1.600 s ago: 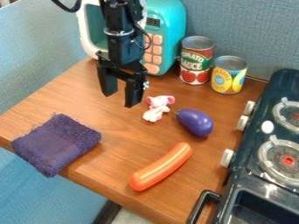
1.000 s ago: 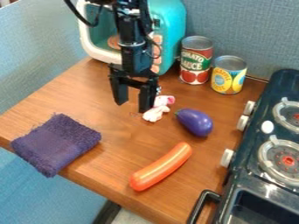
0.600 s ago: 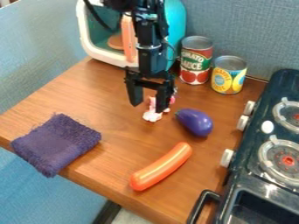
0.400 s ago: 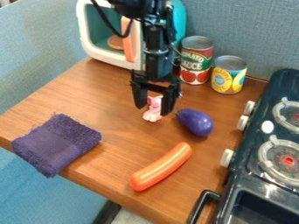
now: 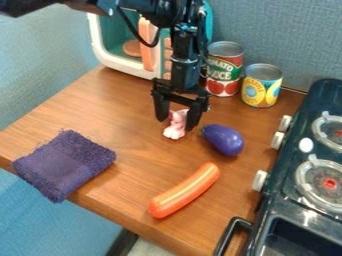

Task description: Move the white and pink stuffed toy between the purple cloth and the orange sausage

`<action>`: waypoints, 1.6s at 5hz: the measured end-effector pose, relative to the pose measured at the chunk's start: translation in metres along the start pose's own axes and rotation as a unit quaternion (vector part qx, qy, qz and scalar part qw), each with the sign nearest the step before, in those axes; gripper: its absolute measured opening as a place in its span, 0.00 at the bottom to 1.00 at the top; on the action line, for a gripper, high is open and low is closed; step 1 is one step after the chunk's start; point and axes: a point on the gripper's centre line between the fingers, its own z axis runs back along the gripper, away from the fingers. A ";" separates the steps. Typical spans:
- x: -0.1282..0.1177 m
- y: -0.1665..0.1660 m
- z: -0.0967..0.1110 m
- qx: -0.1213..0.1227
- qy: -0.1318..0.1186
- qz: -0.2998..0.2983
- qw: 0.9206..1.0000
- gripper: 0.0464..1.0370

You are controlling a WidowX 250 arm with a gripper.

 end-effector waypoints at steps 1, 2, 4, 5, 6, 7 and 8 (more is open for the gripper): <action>0.004 0.010 0.000 0.026 0.003 0.016 1.000 0.93; 0.004 0.010 -0.007 0.026 0.013 0.016 0.999 0.63; -0.007 0.014 -0.010 -0.007 0.020 0.020 1.000 0.41; -0.021 0.022 0.006 -0.008 0.001 0.018 1.000 0.40; -0.048 0.031 0.033 0.010 -0.030 0.012 0.999 0.40; -0.082 0.029 0.033 0.011 -0.023 -0.006 1.000 0.40; -0.106 0.020 0.016 0.009 0.006 -0.033 0.999 0.40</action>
